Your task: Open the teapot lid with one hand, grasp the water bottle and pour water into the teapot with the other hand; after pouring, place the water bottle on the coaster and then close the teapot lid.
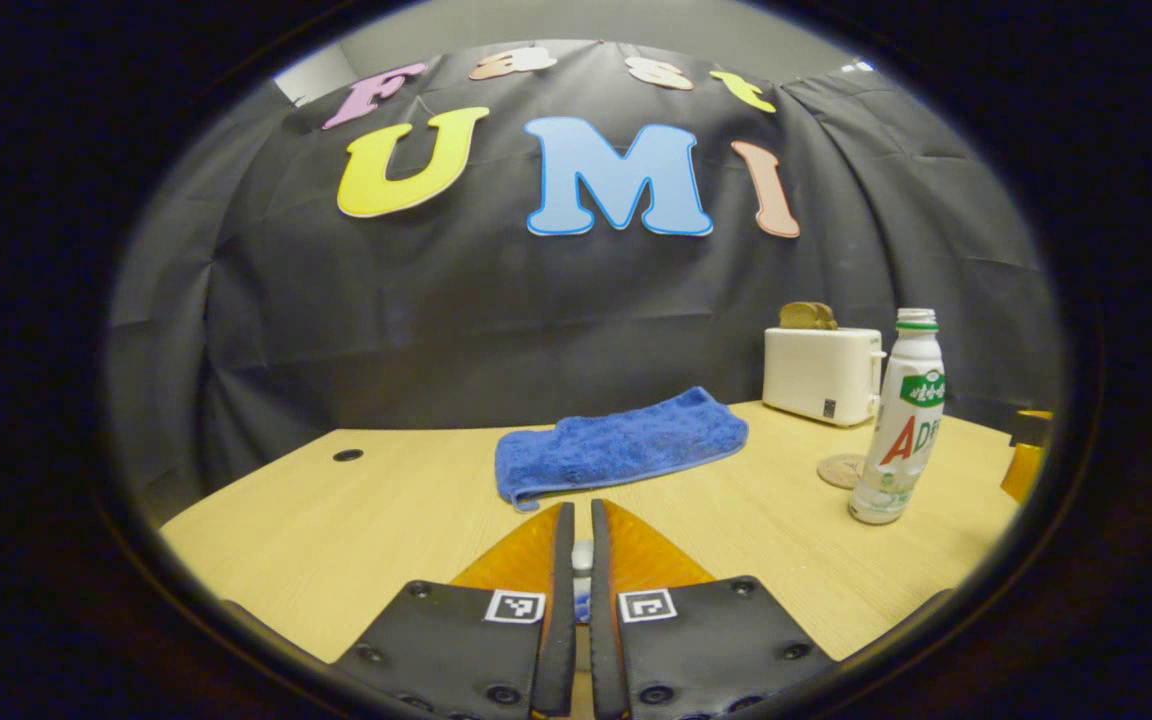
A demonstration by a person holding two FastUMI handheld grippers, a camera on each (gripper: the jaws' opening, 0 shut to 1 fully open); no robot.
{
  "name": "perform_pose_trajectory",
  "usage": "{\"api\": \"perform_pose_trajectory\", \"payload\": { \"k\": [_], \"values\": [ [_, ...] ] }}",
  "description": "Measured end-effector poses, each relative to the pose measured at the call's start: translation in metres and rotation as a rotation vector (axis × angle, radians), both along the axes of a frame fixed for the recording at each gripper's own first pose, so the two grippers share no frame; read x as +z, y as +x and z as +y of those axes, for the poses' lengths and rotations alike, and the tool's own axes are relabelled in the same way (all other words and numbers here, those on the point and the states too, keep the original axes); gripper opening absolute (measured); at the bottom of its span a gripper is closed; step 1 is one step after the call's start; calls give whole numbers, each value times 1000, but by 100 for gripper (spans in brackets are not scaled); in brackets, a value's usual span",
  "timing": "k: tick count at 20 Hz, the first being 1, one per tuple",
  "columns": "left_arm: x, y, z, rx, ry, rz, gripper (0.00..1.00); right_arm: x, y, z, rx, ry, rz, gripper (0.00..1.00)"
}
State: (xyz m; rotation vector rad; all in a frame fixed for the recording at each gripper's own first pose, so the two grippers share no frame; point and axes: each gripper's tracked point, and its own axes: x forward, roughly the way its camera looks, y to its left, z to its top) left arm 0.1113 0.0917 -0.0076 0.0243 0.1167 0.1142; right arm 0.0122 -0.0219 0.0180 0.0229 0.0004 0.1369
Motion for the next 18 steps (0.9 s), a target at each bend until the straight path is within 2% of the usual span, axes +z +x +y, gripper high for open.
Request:
{"api": "perform_pose_trajectory", "payload": {
  "k": [1,2,3,4,6,13,15,16,18],
  "values": [
    [12,-5,1,2,-3,-29,13,2,3,-1,2,-3,-2,95],
    [23,-14,0,0,-12,-59,17,4,5,-2,7,-7,-3,95],
    [35,-22,-2,-7,-27,-89,13,7,8,-2,16,-14,-8,95],
    [40,-32,-7,-18,-44,-109,17,8,10,-2,27,-21,-12,95],
    [50,-51,-19,-49,-58,-133,17,11,15,-4,41,-37,-21,95],
    [72,-109,-55,-152,7,-190,17,-3,57,-20,-11,-108,26,95],
    [72,-121,-64,-185,-12,-196,17,-4,67,-22,-24,-101,42,95],
    [68,-129,-68,-201,-26,-193,13,-2,72,-22,-28,-92,39,95],
    [66,-143,-65,-202,-31,-193,17,-4,83,-23,-40,-84,46,95]
  ]
}}
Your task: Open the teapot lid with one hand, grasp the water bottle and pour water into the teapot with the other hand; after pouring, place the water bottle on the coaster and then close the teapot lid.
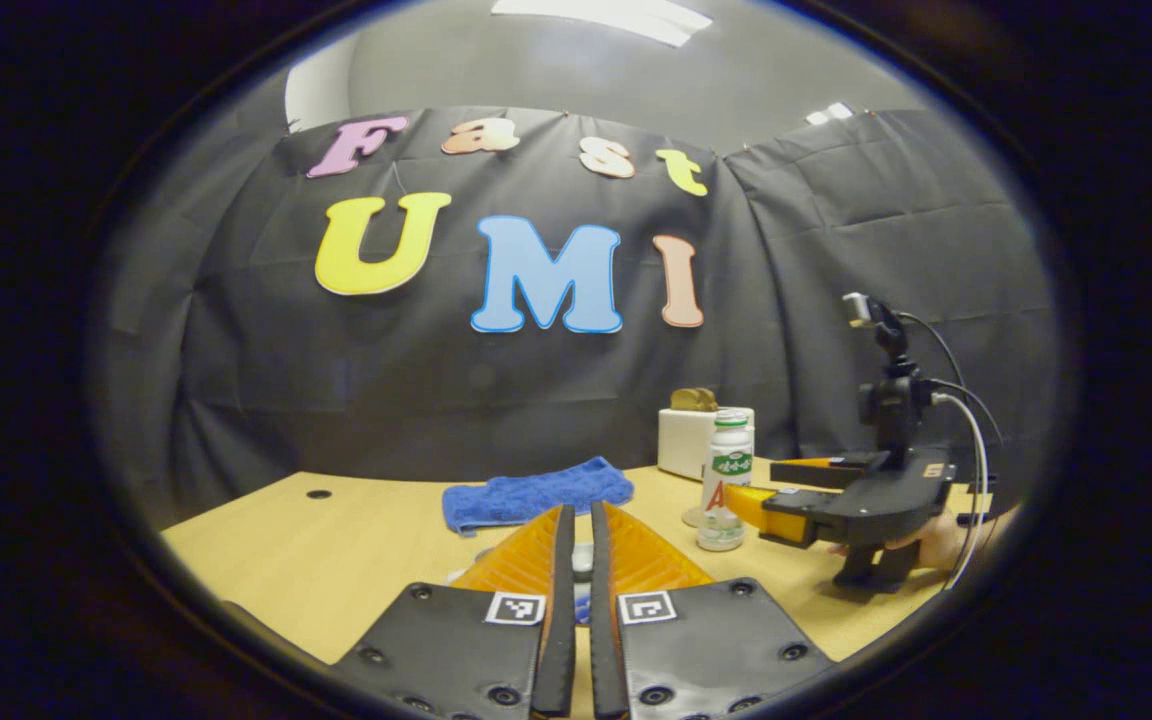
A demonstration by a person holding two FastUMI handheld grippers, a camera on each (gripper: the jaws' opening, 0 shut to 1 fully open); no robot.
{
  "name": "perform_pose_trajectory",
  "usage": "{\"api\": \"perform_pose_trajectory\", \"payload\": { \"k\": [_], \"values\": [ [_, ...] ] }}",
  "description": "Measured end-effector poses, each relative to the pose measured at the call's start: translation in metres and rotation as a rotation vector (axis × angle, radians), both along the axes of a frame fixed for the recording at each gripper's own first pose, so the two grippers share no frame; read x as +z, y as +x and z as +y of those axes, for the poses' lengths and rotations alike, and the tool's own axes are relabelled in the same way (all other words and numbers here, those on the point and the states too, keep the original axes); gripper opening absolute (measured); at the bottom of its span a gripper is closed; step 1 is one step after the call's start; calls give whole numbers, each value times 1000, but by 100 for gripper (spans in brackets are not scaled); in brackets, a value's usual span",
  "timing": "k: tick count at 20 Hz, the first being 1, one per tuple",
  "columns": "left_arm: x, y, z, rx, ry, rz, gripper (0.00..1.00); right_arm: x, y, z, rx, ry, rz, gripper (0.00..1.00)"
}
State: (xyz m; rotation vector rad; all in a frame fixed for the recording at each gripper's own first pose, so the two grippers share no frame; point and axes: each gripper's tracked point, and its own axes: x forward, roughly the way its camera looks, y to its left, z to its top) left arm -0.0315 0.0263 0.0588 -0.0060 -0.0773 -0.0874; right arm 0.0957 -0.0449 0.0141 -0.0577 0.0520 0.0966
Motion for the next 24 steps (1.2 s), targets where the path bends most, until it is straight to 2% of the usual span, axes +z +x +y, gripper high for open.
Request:
{"api": "perform_pose_trajectory", "payload": {
  "k": [1,2,9,11,12,14,15,16,18,19,21,22,24],
  "values": [
    [0,-5,2,5,-5,-7,13,-2,6,0,-4,-6,8,95],
    [-3,-9,4,5,-17,-12,17,-4,12,0,-8,-12,18,95],
    [-10,-12,6,-17,-49,2,17,-21,41,2,-4,-3,83,95],
    [-8,-12,4,-17,-46,-6,9,-28,47,-1,-17,-15,105,95],
    [-6,-14,4,-17,-43,-13,17,-31,50,-3,-25,-30,110,95],
    [-8,-12,1,-21,-40,-22,17,-25,52,-3,-28,-47,88,96],
    [-12,-10,0,-23,-45,-16,13,-24,54,-5,-42,-67,76,95],
    [-16,-9,-2,-30,-54,-8,17,-24,57,-9,-55,-75,72,95],
    [-23,-8,-4,-40,-63,9,17,-21,62,-11,-68,-53,61,95],
    [-23,-7,-5,-42,-63,13,13,-18,63,-10,-65,-41,50,95],
    [-24,-8,-5,-43,-56,13,17,-18,61,-13,-70,-44,48,92],
    [-25,-9,-6,-44,-52,14,17,-20,61,-12,-68,-57,46,76],
    [-25,-13,-8,-56,-60,13,17,-16,57,-11,-65,-96,34,76]
  ]
}}
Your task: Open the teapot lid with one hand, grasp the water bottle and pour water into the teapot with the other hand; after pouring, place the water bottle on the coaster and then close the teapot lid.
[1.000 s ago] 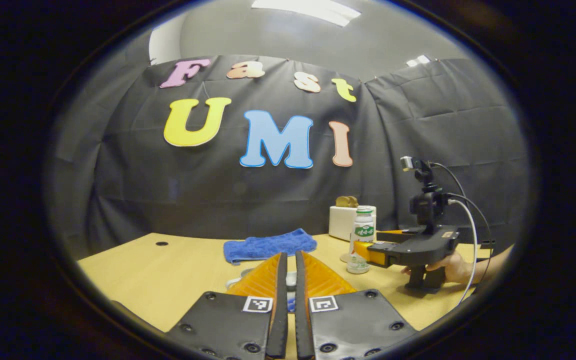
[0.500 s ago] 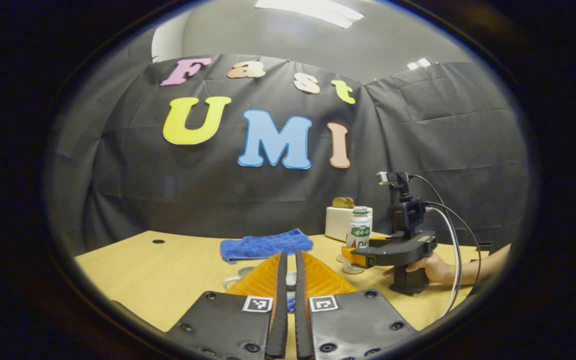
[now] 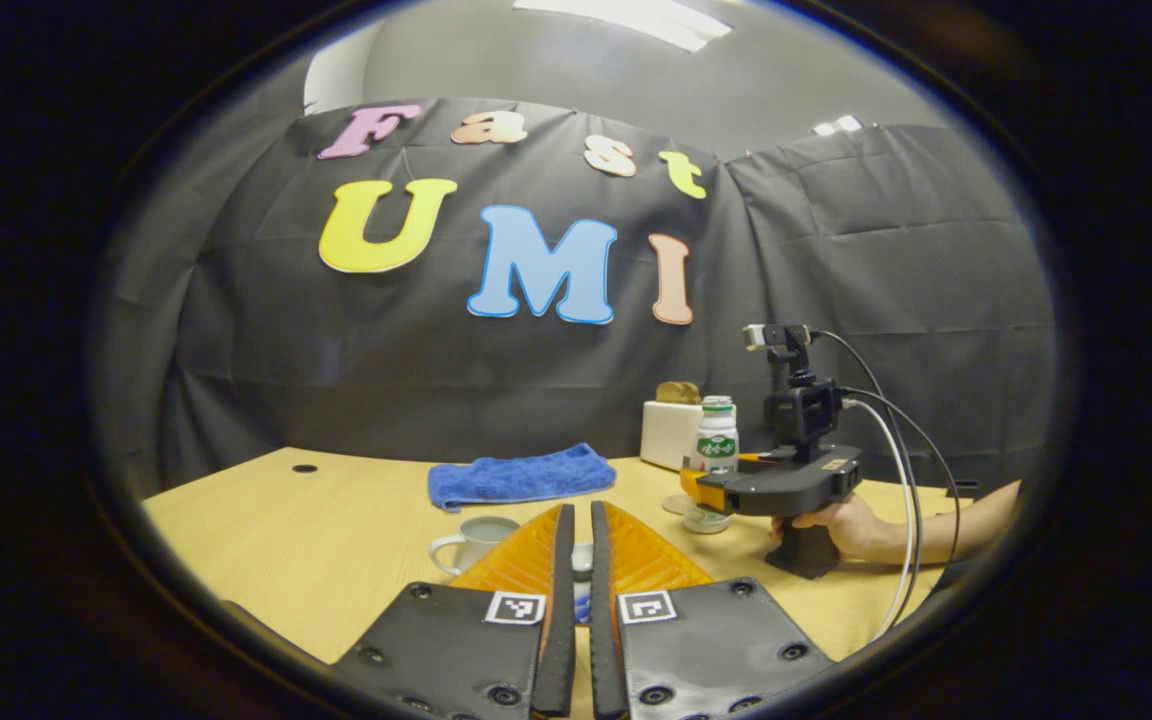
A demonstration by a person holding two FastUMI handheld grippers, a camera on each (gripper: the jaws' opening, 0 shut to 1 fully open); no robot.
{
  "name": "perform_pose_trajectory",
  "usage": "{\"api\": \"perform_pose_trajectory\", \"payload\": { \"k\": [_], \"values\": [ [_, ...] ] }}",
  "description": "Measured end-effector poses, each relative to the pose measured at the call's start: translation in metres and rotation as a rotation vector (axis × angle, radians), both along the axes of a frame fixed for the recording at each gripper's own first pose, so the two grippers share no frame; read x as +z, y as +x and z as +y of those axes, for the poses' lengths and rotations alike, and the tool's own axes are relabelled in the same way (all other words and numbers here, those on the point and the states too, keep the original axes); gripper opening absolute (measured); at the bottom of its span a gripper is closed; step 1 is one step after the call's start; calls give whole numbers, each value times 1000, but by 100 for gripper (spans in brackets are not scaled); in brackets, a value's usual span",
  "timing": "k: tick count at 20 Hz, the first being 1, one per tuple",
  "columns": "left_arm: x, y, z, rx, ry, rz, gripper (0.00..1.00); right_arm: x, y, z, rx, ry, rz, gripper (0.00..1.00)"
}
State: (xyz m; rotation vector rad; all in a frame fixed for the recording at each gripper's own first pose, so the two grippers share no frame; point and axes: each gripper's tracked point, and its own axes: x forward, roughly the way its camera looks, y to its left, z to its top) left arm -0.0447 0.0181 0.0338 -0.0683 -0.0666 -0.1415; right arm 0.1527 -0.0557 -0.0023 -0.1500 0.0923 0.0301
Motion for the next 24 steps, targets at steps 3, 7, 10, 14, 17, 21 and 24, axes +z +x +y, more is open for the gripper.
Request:
{"api": "perform_pose_trajectory", "payload": {
  "k": [3,7,10,14,17,21,24],
  "values": [
    [5,-11,1,2,-2,-13,17,6,-7,8,25,-62,-17,73],
    [7,-30,4,-2,-17,-31,17,8,-16,27,81,-141,-13,72],
    [4,-37,10,15,0,-37,13,10,-20,39,109,-177,-11,72],
    [8,-40,15,18,2,-54,17,16,-21,53,129,-254,-25,72],
    [14,-42,16,18,-9,-68,17,20,-21,62,137,-336,-33,72],
    [6,-51,12,8,2,-58,17,20,-20,71,157,-449,-41,72],
    [-10,-59,22,36,13,-22,17,16,-17,81,178,-505,-37,72]
  ]
}}
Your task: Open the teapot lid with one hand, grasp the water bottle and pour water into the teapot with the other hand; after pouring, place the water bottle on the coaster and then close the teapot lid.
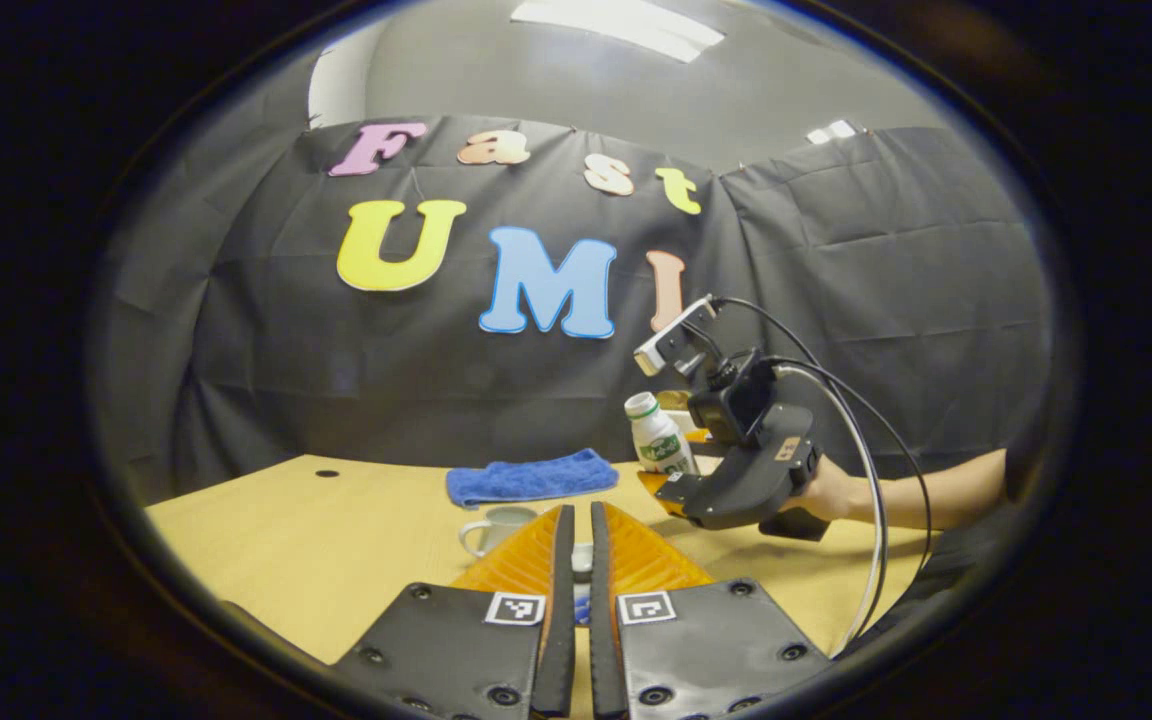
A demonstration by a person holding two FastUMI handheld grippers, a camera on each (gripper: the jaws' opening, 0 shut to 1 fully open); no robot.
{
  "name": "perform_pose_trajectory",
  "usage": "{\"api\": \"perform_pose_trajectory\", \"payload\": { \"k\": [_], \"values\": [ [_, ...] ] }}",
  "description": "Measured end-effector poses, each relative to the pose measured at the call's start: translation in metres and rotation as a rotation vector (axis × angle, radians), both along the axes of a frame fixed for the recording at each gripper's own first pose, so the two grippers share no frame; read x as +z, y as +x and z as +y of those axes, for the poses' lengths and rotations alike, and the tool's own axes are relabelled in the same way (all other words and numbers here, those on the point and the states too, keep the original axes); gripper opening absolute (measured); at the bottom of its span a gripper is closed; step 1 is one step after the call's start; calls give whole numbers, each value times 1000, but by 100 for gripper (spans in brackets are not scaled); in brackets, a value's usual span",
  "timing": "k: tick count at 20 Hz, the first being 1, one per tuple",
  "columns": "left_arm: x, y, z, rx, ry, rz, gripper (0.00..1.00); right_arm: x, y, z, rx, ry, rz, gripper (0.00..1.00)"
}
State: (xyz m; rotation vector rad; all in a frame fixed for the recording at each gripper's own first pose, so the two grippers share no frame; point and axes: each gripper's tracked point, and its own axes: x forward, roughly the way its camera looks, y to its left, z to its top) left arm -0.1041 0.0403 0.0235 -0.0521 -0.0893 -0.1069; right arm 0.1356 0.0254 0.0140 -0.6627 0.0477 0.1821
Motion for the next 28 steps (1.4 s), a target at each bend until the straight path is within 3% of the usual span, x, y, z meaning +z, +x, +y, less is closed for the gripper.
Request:
{"api": "perform_pose_trajectory", "payload": {
  "k": [4,8,9,18,19,20,22,23,24,25,28],
  "values": [
    [-13,-12,11,29,-11,27,12,3,6,10,13,-127,-33,73],
    [-17,-15,19,47,-10,28,13,1,9,26,27,-231,-42,72],
    [-15,-16,20,49,-8,23,17,-1,9,29,31,-252,-40,72],
    [-12,-18,26,62,15,4,13,-7,22,42,44,-454,-57,72],
    [-11,-19,26,63,19,4,17,-7,22,43,46,-469,-62,72],
    [-10,-19,26,63,23,3,12,-5,23,45,50,-485,-69,72],
    [-11,-18,25,65,33,4,17,-3,22,49,57,-525,-90,72],
    [-12,-17,24,65,38,4,12,-2,23,52,62,-551,-106,72],
    [-12,-18,24,66,42,3,17,-1,24,54,66,-580,-123,72],
    [-12,-18,24,66,46,2,13,0,23,57,71,-610,-141,72],
    [-11,-19,24,69,57,0,17,2,22,65,86,-684,-179,72]
  ]
}}
